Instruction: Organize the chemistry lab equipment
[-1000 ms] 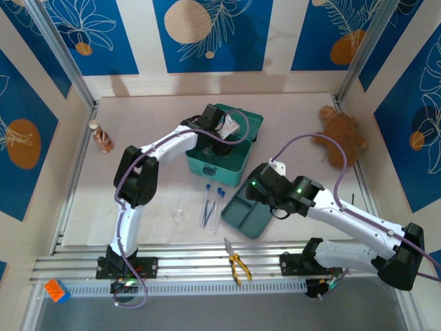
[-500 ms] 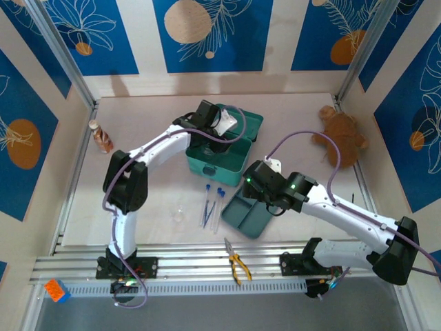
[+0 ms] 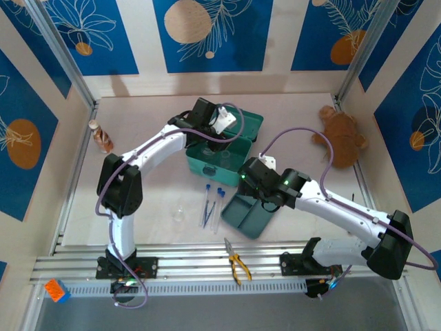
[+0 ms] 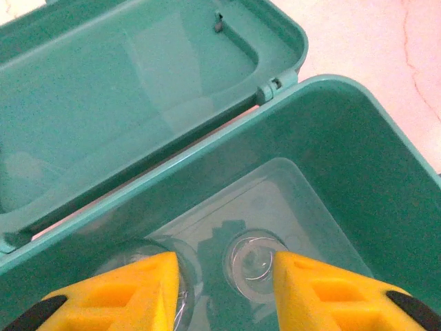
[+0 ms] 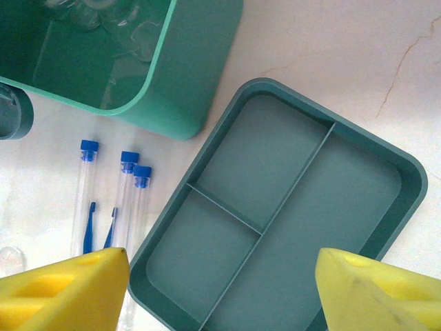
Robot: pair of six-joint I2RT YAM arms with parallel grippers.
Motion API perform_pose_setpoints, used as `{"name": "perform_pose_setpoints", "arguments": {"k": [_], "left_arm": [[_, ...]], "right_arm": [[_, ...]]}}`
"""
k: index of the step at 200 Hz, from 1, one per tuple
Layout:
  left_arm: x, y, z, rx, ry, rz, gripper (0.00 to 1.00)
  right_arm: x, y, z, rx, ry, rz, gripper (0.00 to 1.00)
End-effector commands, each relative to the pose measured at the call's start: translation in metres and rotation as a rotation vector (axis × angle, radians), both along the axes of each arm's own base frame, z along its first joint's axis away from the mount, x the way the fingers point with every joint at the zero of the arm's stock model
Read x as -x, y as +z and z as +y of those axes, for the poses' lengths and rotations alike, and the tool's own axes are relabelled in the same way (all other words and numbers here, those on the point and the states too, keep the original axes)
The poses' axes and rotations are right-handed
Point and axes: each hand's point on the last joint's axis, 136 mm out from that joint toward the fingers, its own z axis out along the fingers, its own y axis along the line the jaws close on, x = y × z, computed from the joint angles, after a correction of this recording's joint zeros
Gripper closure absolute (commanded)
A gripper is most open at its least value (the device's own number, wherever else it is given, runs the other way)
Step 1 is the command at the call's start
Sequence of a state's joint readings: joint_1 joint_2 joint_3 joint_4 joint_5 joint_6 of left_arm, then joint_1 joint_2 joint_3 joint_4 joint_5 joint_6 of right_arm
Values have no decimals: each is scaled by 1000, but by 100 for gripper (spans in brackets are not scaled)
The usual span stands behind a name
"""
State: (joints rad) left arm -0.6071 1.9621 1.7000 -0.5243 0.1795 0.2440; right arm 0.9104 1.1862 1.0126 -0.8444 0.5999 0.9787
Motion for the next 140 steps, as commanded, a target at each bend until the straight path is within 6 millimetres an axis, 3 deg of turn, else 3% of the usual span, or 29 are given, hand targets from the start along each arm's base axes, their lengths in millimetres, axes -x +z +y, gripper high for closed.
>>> {"name": "perform_pose_setpoints", "arguments": {"k": [1,45,68,90,140], "left_arm": [[3,-4,-3,-8,-17,9,60],[4,1,4,-35,-24,-20,60],[16,9,15,-57,-44,-51,60],[33,15,36,-82,-38,-68,58],[75,5,100,-124,24,-38,56]], "right_arm": [[2,7,-2,-32,0,-15,27],[-5,16,-4,-31,2,-29,27],[-4,16,-3,-36,7,-28,27],[-3,14,-3,-37,6,-25,27],[-15,22,12,-34,50,-40,27]]}}
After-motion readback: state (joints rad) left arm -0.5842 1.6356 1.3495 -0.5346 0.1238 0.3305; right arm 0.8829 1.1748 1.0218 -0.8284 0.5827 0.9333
